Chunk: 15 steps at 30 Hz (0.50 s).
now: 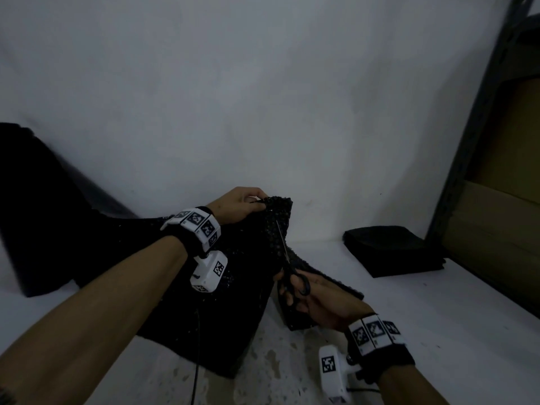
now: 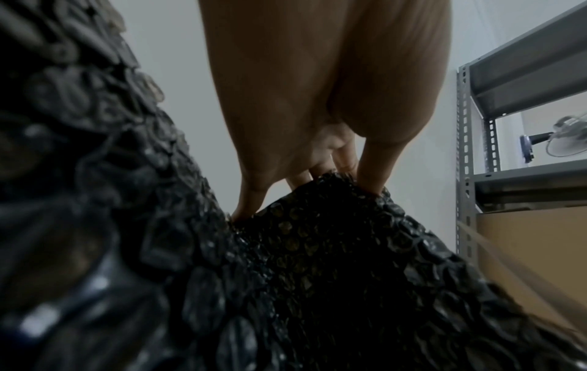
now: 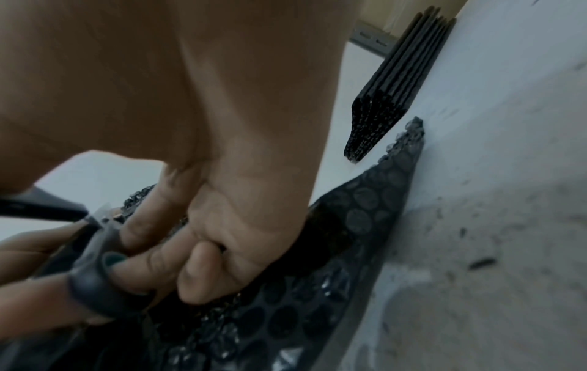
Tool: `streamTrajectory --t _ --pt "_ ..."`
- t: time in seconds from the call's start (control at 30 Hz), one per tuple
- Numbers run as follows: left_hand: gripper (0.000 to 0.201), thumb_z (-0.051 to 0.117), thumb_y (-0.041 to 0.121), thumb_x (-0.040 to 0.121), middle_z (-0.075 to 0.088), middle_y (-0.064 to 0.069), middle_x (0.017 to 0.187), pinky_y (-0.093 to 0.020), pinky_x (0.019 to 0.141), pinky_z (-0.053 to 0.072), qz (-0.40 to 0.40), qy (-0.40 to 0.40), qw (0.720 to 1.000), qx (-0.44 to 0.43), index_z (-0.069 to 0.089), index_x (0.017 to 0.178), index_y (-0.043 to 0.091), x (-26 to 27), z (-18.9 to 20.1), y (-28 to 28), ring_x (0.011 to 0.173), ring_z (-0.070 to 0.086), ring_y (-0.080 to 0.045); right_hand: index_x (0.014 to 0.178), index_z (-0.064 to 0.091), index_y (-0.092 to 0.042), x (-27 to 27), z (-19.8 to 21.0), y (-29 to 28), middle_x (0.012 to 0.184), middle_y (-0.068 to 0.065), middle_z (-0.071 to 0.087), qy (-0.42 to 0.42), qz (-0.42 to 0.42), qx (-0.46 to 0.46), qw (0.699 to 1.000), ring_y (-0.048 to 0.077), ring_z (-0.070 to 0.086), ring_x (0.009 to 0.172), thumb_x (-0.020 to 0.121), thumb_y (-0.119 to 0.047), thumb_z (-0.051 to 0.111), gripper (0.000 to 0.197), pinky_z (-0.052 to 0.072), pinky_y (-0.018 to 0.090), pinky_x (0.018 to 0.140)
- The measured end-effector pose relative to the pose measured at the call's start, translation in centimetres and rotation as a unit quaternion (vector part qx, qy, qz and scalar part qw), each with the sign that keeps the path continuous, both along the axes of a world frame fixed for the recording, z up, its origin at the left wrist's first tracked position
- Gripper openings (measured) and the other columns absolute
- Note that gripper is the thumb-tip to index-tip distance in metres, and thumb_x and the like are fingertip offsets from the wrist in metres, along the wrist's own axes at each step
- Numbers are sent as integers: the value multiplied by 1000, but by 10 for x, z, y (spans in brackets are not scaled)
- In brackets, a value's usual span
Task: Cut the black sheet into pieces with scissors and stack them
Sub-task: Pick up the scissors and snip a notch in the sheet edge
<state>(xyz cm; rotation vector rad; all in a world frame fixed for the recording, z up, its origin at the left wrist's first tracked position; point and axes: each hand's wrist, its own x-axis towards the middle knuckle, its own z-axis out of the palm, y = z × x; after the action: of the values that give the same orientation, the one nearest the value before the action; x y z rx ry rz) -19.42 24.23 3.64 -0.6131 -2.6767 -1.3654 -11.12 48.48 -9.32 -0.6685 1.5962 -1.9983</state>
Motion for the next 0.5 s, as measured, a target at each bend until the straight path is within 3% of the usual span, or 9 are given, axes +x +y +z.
streamTrajectory --t 0.07,0.2,0.33,0.5 --pt "8 56 7 99 68 0 84 -8 61 44 -1 -3 1000 17 61 106 6 0 0 -3 58 60 7 125 63 -8 0 -2 0 90 8 57 1 1 -4 1000 14 55 79 85 -54 73 62 33 25 63" --pt "6 57 6 99 71 2 83 -10 67 48 -2 -17 999 36 62 102 7 -1 -3 -6 68 65 0 123 63 -10 1 -6 2 92 11 53 4 15 -14 1000 15 53 81 92 -47 67 48 34 26 66" --pt "3 59 9 98 71 2 88 -18 79 50 -10 -22 999 38 62 99 10 -2 -7 -8 78 66 -6 120 63 -8 3 -7 1 86 6 57 1 26 -29 999 13 55 77 93 -45 67 46 41 21 65" --pt "6 60 11 98 70 2 88 -16 77 49 -7 -18 999 30 63 101 6 -3 -11 -8 78 65 -7 117 59 -3 4 -8 -2 79 3 57 13 20 -25 999 8 53 70 91 -41 70 47 36 19 60"
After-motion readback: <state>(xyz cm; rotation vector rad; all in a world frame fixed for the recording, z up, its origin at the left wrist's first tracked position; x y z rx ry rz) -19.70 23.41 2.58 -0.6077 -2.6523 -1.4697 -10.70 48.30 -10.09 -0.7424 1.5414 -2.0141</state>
